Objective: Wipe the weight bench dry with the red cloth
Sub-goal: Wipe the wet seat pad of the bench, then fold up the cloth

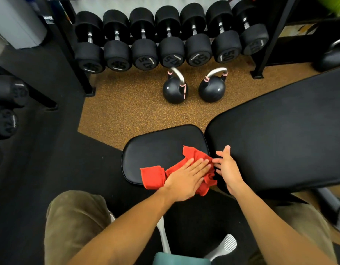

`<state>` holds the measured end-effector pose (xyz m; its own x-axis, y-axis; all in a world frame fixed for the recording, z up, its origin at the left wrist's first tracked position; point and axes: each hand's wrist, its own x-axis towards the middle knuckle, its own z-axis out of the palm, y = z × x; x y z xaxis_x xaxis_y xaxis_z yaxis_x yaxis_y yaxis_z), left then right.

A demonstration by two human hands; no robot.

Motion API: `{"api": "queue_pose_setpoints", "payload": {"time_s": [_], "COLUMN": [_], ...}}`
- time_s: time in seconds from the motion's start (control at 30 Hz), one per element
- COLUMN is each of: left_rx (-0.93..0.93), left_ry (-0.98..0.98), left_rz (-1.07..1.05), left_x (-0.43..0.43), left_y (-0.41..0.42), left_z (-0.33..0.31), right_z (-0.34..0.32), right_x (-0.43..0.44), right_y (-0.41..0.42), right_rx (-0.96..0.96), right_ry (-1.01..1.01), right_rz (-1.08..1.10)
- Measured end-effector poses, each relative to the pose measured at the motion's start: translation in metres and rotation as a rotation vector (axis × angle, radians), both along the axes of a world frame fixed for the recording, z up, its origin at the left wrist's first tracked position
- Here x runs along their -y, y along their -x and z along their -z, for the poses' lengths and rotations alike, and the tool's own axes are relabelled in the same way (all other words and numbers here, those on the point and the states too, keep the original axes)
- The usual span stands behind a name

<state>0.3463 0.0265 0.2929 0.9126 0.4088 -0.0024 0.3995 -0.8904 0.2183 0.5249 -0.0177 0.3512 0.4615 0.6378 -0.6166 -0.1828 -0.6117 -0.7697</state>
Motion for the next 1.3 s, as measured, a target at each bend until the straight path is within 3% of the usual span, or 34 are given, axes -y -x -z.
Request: {"api": "queue_pose_setpoints", "payload": {"time_s": [0.27, 0.37, 0.47, 0.53, 0.73, 0.9, 1.0, 1.1, 1.2, 1.3], "left_rx": [0.058, 0.098, 0.251, 0.345, 0.559, 0.746, 0.884, 1.053, 1.228, 1.297], "left_ry": [0.158, 0.322, 0.558, 0.606, 0.662, 0.673, 0.679, 0.813, 0.951, 0.944], "left_rz": [-0.109, -0.286, -0.577, -0.68, -0.683, -0.756, -0.869, -0.993, -1.12, -1.229], "left_x": [0.013, 0.017, 0.03, 0.04, 0.065, 0.078, 0.084, 0.089, 0.092, 0.093], "left_y": [0.083, 0.103, 0.111, 0.118, 0.138, 0.153, 0.159, 0.16, 0.162, 0.172], "left_z": [-0.004, -0.008, -0.03, -0.051, -0.116, -0.174, -0.198, -0.211, -0.214, -0.21], "right_z": [-0.018, -0.024, -0.03, -0.036, -0.065, -0.093, -0.108, -0.122, -0.13, -0.133], "right_x": [0.041, 0.056, 0.07, 0.079, 0.091, 0.094, 0.091, 0.087, 0.079, 0.071], "right_y": [0.028, 0.042, 0.057, 0.071, 0.12, 0.147, 0.158, 0.169, 0.178, 0.181], "right_rx": [0.006, 0.018, 0.011, 0.012, 0.058, 0.23, 0.269, 0.243, 0.167, 0.025], "right_ry": [-0.001, 0.023, 0.042, 0.024, -0.021, -0.146, -0.225, -0.287, -0.342, -0.392], "right_rz": [-0.009, -0.04, -0.146, -0.26, -0.627, -0.794, -0.824, -0.838, -0.803, -0.719]}}
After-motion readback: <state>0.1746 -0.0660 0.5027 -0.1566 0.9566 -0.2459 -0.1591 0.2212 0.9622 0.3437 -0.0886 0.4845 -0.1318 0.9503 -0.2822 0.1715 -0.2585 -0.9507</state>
